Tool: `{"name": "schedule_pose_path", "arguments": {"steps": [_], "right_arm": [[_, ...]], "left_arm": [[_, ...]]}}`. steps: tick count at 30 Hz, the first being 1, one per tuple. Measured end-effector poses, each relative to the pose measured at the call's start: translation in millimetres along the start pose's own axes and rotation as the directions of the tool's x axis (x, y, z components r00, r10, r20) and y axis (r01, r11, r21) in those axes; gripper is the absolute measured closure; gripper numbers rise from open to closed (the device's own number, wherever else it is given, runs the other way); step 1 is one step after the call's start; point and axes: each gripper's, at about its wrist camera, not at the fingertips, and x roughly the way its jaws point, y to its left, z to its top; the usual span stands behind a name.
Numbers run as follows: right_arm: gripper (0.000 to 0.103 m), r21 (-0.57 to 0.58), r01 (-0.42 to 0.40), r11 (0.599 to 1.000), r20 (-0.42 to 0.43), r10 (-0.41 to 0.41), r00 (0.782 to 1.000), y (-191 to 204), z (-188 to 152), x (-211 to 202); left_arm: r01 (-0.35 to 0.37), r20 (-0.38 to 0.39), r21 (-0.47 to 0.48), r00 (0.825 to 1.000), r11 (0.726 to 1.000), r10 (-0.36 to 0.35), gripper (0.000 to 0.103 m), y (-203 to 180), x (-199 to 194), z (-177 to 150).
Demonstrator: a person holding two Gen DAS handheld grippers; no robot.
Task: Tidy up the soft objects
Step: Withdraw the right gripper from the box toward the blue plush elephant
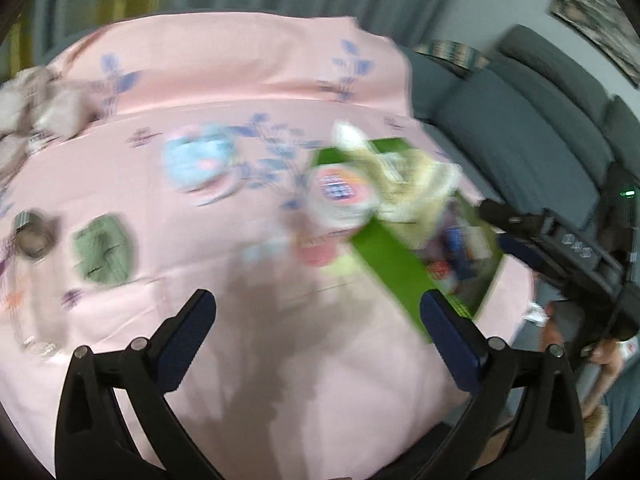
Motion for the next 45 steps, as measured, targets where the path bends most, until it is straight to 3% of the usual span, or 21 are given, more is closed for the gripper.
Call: {"name": "schedule_pose_path", "arguments": {"steps": [4, 12, 21, 26, 30, 34, 39, 45], "right_arm": [[0.020, -0.089, -0.028, 0.996, -0.055, 0.023, 0.998, 35, -17, 10], [0.020, -0.217, -0.120, 0.969, -0.226, 0.069, 0.972, 106, -53, 43], [0.020, -0.244, -0.141, 0.959, -0.314, 0.059, 0.948, 186, -36, 86], [0.020, -0.197, -0.050, 0.979, -0.338, -0.020, 0.941, 217, -14, 136], [0.020, -0.089, 0.020, 0.996, -0.364, -0.052, 0.930, 223, 6, 182], [0.020, -0.071, 0.076, 0.995, -0.347, -0.096, 0.933, 232, 20, 219], [0.020, -0.109, 0.193, 0.975, -0.359, -0.220, 0.907, 235, 24, 266], [0.024, -0.061, 0.156, 0.986, -0.435, -0.167, 0.885, 222, 12, 297]], "left_arm": [[-0.132, -0.013, -0.070, 0.991, 0.989, 0.131, 0.001, 43, -9, -24], [-0.213, -0.084, -0.242, 0.976, 0.946, 0.199, 0.001, 108, -13, -66], [-0.244, -0.098, -0.358, 0.970, 0.901, 0.224, 0.001, 152, -23, -82], [-0.234, -0.092, -0.360, 0.972, 0.903, 0.216, 0.001, 161, -23, -85], [-0.213, -0.092, -0.377, 0.977, 0.901, 0.192, 0.001, 170, -14, -87], [-0.188, -0.095, -0.394, 0.982, 0.900, 0.164, 0.001, 180, -3, -87], [-0.188, -0.099, -0.377, 0.982, 0.907, 0.162, 0.001, 182, 7, -88], [-0.182, -0.098, -0.368, 0.983, 0.912, 0.157, 0.001, 180, 12, -87]]}}
